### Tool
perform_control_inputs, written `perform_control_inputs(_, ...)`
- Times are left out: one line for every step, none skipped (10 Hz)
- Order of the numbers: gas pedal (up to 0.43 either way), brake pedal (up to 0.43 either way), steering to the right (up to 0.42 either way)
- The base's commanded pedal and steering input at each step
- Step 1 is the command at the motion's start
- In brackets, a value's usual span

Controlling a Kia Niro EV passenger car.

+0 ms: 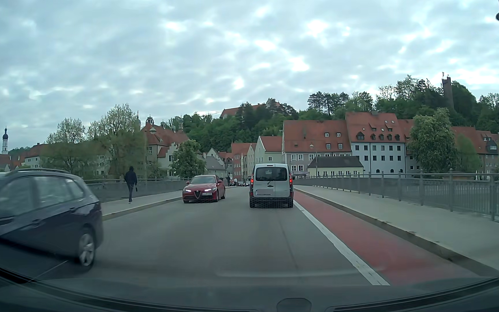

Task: Follow the waypoints while adhering to traffic rules and regulations

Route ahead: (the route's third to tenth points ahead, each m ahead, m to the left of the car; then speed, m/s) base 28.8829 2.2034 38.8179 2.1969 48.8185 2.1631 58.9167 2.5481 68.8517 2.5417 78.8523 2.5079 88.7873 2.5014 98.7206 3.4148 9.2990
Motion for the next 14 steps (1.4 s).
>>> perform_control_inputs(0.087,0.0,-0.004)
perform_control_inputs(0.087,0.0,-0.004)
perform_control_inputs(0.087,0.0,-0.004)
perform_control_inputs(0.087,0.0,-0.004)
perform_control_inputs(0.079,0.0,-0.005)
perform_control_inputs(0.079,0.0,-0.008)
perform_control_inputs(0.079,0.0,-0.009)
perform_control_inputs(0.079,0.0,-0.008)
perform_control_inputs(0.079,0.0,-0.005)
perform_control_inputs(0.079,0.0,-0.003)
perform_control_inputs(0.067,0.0,-0.003)
perform_control_inputs(0.067,0.0,-0.004)
perform_control_inputs(0.067,0.0,-0.003)
perform_control_inputs(0.067,0.0,-0.002)
